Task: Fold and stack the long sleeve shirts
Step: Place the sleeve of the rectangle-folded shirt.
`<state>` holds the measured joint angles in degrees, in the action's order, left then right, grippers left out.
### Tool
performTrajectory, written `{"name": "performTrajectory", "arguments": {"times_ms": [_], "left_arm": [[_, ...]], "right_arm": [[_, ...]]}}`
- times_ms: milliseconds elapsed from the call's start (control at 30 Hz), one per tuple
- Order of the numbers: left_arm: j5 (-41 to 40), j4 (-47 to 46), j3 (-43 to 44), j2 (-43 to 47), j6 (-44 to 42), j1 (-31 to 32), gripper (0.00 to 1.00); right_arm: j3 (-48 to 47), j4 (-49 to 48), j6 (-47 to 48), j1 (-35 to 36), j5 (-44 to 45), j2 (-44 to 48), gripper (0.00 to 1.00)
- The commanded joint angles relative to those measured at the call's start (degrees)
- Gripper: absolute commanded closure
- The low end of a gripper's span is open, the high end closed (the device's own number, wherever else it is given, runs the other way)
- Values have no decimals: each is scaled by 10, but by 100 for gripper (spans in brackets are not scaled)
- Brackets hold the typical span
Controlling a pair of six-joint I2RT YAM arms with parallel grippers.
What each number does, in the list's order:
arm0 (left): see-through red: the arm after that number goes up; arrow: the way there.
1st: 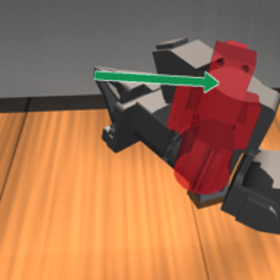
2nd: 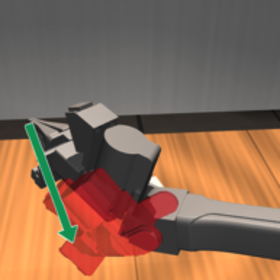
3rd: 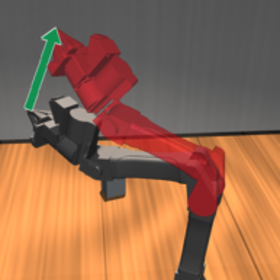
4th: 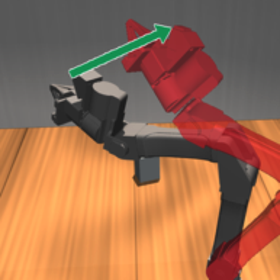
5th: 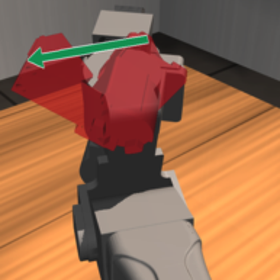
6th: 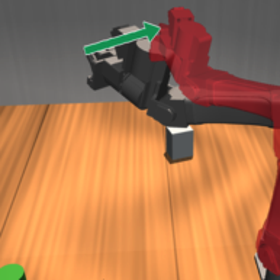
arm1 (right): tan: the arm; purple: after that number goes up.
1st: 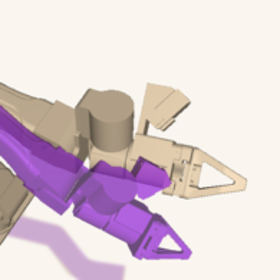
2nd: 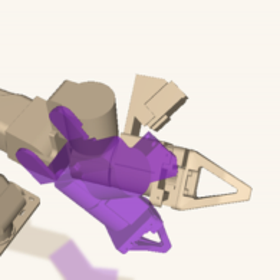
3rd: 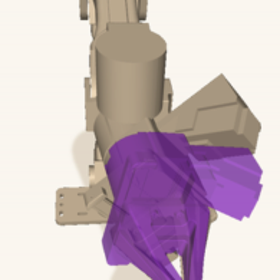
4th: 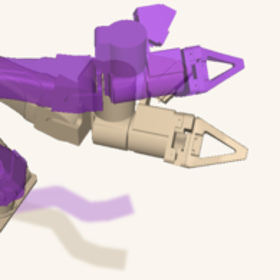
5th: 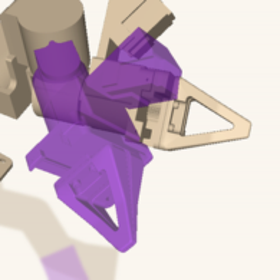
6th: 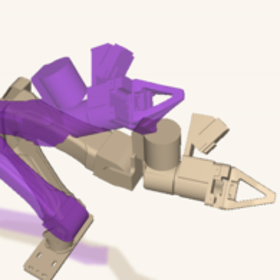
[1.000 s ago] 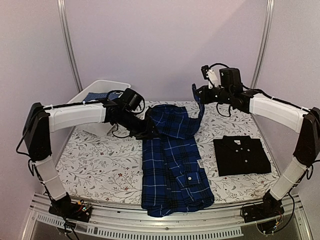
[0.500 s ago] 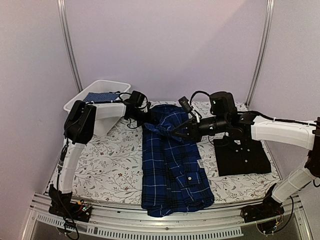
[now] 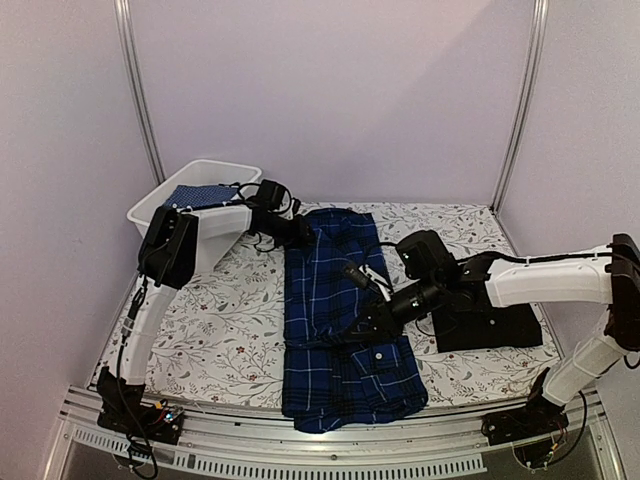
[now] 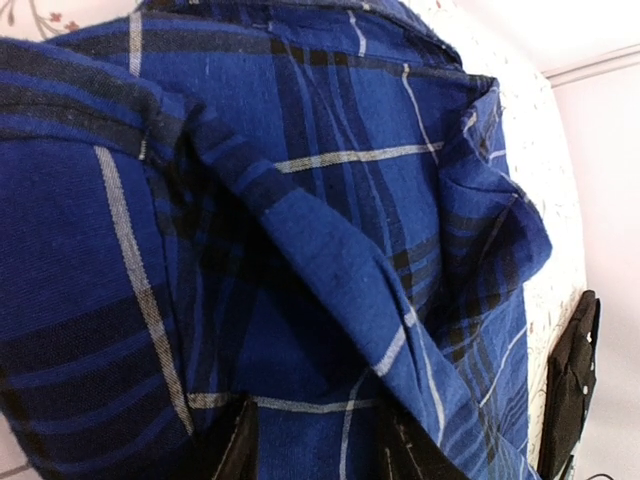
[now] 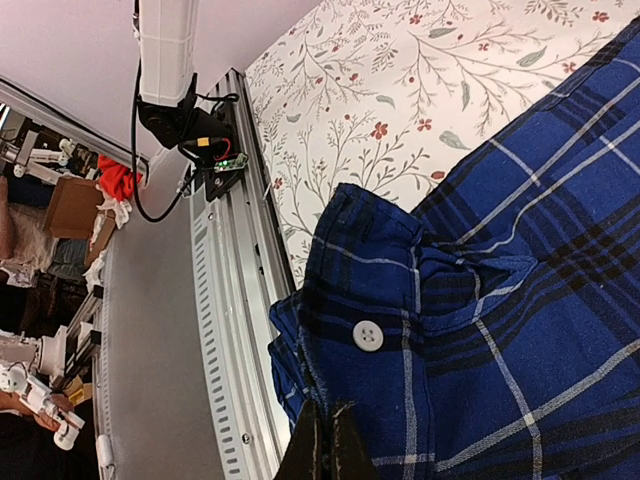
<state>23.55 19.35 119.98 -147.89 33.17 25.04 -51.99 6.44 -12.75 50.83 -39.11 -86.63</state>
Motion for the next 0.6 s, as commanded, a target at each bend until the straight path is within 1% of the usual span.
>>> {"name": "performTrajectory", "arguments": {"times_ms": [0,100,233,433,567], "left_arm": [[-5,31,17,-16,-23,-19,59],[-2,40,32,-16,-31,-20,60],[-2,53,49,-8,-39,-21,60],[5,61,57,16,-45,-22,61],[8,68,50,43,-53,-21,62]], "right_arm": [[9,9,-10,16,-20,-29,100],[2,7,-10,21,-17,-36,100],[-11,-19,-28,23,-19,-31,100],[-53,-43,-47,34,-26,-52,100],[-51,-58,-52,39,-26,-56,100]]}}
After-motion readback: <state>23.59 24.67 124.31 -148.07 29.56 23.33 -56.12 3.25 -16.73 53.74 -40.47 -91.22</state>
